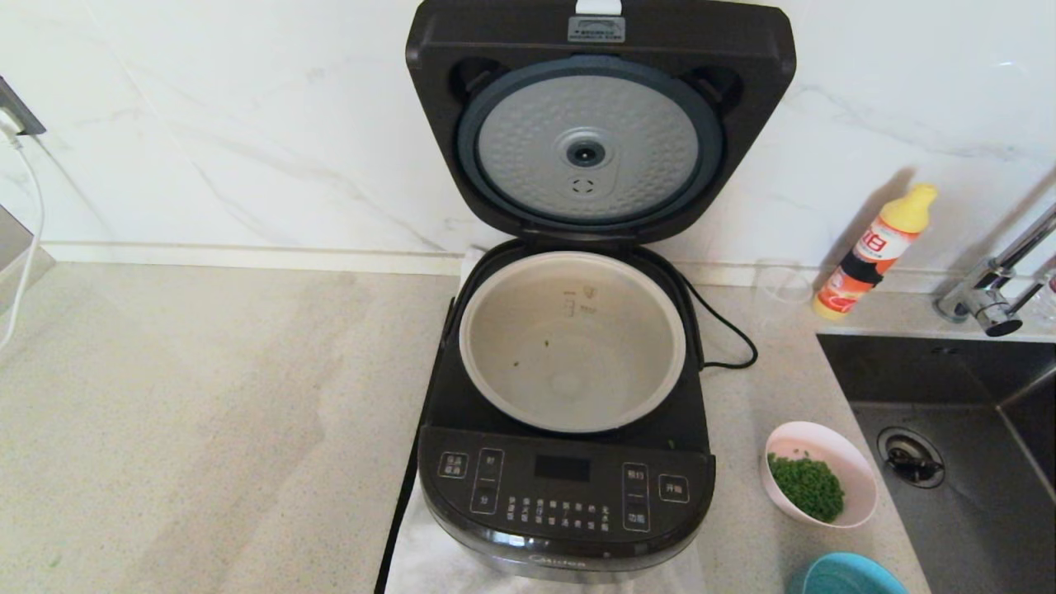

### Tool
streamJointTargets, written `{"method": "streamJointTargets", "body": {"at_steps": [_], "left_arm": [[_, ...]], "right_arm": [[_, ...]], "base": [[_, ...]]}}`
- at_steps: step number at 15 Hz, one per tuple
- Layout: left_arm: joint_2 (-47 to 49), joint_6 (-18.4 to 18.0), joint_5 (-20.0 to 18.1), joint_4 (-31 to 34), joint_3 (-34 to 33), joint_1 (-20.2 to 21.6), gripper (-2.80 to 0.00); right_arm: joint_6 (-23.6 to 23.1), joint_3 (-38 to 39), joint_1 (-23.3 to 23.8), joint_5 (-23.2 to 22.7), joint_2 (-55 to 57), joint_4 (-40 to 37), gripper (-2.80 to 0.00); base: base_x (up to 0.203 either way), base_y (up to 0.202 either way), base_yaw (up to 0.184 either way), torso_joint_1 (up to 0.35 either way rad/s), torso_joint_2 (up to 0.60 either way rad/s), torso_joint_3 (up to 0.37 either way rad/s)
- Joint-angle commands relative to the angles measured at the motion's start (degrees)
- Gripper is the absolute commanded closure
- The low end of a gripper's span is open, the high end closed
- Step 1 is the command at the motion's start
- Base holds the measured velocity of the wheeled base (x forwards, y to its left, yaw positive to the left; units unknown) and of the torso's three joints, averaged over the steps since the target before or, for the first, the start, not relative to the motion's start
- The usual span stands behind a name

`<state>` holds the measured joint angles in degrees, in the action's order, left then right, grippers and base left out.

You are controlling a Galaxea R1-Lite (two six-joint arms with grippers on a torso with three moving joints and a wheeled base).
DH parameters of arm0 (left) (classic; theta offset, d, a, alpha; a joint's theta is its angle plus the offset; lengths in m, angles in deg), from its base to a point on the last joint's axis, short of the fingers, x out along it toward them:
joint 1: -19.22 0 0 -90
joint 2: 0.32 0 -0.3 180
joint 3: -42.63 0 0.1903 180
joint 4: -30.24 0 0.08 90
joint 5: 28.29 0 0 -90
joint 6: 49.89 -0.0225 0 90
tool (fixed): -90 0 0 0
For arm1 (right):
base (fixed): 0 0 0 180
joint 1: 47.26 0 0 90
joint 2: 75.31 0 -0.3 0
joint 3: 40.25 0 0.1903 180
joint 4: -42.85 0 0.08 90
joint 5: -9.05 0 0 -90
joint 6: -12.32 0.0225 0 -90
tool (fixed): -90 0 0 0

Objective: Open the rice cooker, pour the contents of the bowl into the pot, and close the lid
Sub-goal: Pour the chopped green onions from the bowl into the rice cooker

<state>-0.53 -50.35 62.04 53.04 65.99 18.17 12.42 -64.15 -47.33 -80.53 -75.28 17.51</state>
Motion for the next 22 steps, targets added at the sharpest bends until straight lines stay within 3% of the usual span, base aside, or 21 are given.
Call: {"method": "streamJointTargets", "body": {"at_steps": [1,4,7,11,17,22], "left_arm": [[0.12,0.02,0.02,-0.04,-0.53,-0.01,0.0],[0.12,0.02,0.02,-0.04,-0.53,-0.01,0.0],[0.12,0.02,0.02,-0.04,-0.53,-0.01,0.0],[0.12,0.02,0.02,-0.04,-0.53,-0.01,0.0],[0.12,0.02,0.02,-0.04,-0.53,-0.01,0.0],[0.12,0.02,0.02,-0.04,-0.53,-0.01,0.0]], "right_arm": [[0.25,-0.52,-0.01,0.1,-0.11,-0.76,0.0],[-0.02,-3.32,-0.01,0.6,0.27,-1.17,0.0],[-0.2,-13.36,-0.19,0.53,9.35,-4.36,0.0],[-2.03,-20.18,-1.15,-0.26,30.7,-5.58,0.0],[-2.31,-37.03,-0.73,0.31,66.66,-5.71,0.0],[0.68,-42.86,0.0,1.09,84.72,-5.71,0.0]], "base": [[0.0,0.0,0.0,0.0,0.0,0.0],[0.0,0.0,0.0,0.0,0.0,0.0],[0.0,0.0,0.0,0.0,0.0,0.0],[0.0,0.0,0.0,0.0,0.0,0.0],[0.0,0.0,0.0,0.0,0.0,0.0],[0.0,0.0,0.0,0.0,0.0,0.0]]}}
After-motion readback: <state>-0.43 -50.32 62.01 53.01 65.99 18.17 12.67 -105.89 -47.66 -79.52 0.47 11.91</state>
